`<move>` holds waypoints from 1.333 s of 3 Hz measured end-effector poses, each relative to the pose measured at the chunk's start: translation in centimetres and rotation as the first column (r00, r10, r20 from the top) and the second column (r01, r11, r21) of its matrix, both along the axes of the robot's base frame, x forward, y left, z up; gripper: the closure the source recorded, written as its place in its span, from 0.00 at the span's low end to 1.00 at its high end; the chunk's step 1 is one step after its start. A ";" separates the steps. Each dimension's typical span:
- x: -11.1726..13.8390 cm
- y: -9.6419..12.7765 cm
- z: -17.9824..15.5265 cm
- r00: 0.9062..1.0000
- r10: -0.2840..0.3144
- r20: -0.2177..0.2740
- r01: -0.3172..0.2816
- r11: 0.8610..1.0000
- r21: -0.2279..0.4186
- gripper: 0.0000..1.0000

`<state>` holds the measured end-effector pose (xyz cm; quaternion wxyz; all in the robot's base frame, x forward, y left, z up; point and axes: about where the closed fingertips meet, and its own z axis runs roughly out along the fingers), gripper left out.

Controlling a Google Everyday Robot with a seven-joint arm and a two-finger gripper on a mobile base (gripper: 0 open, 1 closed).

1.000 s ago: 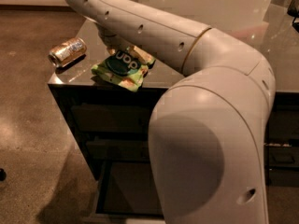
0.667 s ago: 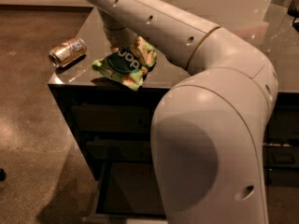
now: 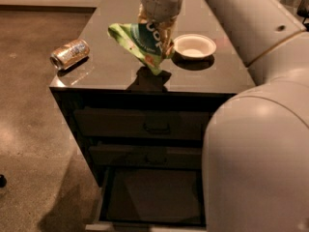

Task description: Place green rice chip bag into bottom drawer

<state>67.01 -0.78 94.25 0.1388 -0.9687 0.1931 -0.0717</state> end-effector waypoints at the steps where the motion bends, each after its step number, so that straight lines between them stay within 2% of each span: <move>1: -1.4 -3.8 -2.0 0.986 -0.097 -0.136 0.122 0.975 0.185 0.81; 2: -3.9 -10.2 -5.0 0.920 -0.225 -0.321 0.321 0.901 0.291 0.82; 3: -7.3 -20.2 -6.6 0.815 -0.373 -0.443 0.536 0.776 0.332 0.88; 4: -6.4 -19.4 -6.6 0.825 -0.376 -0.422 0.529 0.775 0.344 1.00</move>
Offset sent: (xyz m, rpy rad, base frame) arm -0.1113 -0.2758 -0.1018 0.4886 0.5790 -0.6373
